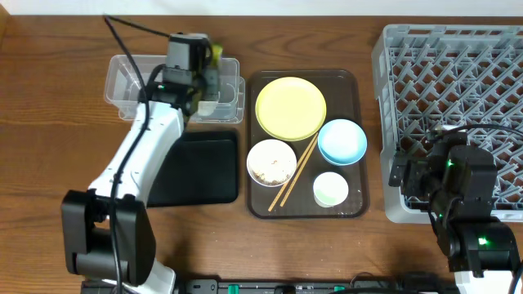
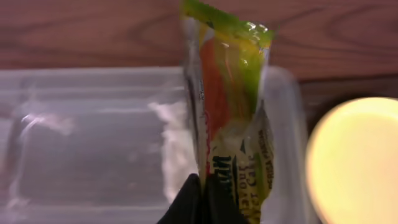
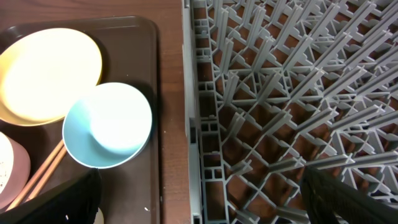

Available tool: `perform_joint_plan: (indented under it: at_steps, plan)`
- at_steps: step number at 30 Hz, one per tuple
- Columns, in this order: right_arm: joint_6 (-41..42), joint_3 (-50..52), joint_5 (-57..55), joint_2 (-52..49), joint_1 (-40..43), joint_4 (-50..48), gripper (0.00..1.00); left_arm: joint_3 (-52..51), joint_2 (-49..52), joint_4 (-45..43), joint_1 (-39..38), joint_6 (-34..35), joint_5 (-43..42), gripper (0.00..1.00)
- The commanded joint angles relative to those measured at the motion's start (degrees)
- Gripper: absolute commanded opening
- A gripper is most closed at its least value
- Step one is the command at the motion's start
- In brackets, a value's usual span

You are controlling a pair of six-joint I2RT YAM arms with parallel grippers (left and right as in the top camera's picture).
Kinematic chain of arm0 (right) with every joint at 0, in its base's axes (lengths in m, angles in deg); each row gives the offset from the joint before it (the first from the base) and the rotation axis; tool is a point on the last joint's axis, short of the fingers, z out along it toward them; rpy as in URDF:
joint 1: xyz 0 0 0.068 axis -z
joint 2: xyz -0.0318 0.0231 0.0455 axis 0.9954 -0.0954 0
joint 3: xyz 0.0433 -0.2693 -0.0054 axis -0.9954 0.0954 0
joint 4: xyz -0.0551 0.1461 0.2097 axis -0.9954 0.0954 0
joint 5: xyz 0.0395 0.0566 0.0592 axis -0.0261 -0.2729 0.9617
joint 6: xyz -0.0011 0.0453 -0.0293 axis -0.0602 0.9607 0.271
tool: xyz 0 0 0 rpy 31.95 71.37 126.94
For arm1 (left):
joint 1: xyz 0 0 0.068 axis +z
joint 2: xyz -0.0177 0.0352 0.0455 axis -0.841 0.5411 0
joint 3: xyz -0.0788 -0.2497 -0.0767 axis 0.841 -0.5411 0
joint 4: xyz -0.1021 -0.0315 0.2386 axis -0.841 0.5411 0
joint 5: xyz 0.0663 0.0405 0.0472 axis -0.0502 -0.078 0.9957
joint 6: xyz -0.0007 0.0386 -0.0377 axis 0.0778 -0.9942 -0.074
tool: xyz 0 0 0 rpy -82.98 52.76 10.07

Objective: Sort waste into correct bins and load items into the dishwasher rack
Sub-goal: 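Drop the snack wrapper into the clear bin with the left gripper, then reach left gripper to the pink rice bowl and grip its rim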

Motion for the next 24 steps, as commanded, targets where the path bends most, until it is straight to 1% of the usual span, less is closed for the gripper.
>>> perform_joint_plan:
  at_steps: [1,2,3,4,8,13,16,18,22,24]
  plan:
    - [0.55,-1.03,-0.39,0.2,-0.33,-0.07,0.99,0.31,0.7,1.22,1.09,2.34,1.99,0.29]
    - [0.52,-1.03,-0.39,0.2,-0.33,-0.09,0.99,0.31,0.68,1.46,1.22,2.32,1.99,0.38]
    - [0.52,-1.03,-0.39,0.2,-0.33,-0.11,0.99,0.31,0.68,1.49,1.25,2.29,2.01,0.53]
    - [0.52,-1.03,-0.39,0.2,-0.33,-0.13,0.99,0.31,0.61,1.49,1.22,2.27,2.01,0.57]
    - [0.52,-1.03,-0.39,0.2,-0.33,-0.07,0.99,0.31,-1.42,1.7,0.98,2.32,1.27,0.59]
    - [0.52,-1.03,-0.39,0.2,-0.33,-0.09,0.99,0.31,-7.13,5.42,-1.81,2.38,-4.63,0.59]
    - [0.55,-1.05,-0.39,0.2,-0.33,-0.11,0.99,0.31,-9.31,10.54,-5.07,2.86,-12.46,0.6]
    - [0.55,-1.03,-0.39,0.2,-0.33,-0.11,0.99,0.28,-9.35,13.88,-7.69,5.11,-15.74,0.64]
    - [0.55,-1.03,-0.37,0.2,-0.33,-0.07,0.99,-0.5,-8.02,17.27,-13.68,7.17,-16.22,0.65]
    - [0.55,-1.03,-0.37,0.2,-0.33,-0.07,0.99,-1.38,-7.26,17.07,-16.31,7.76,-16.04,0.62]
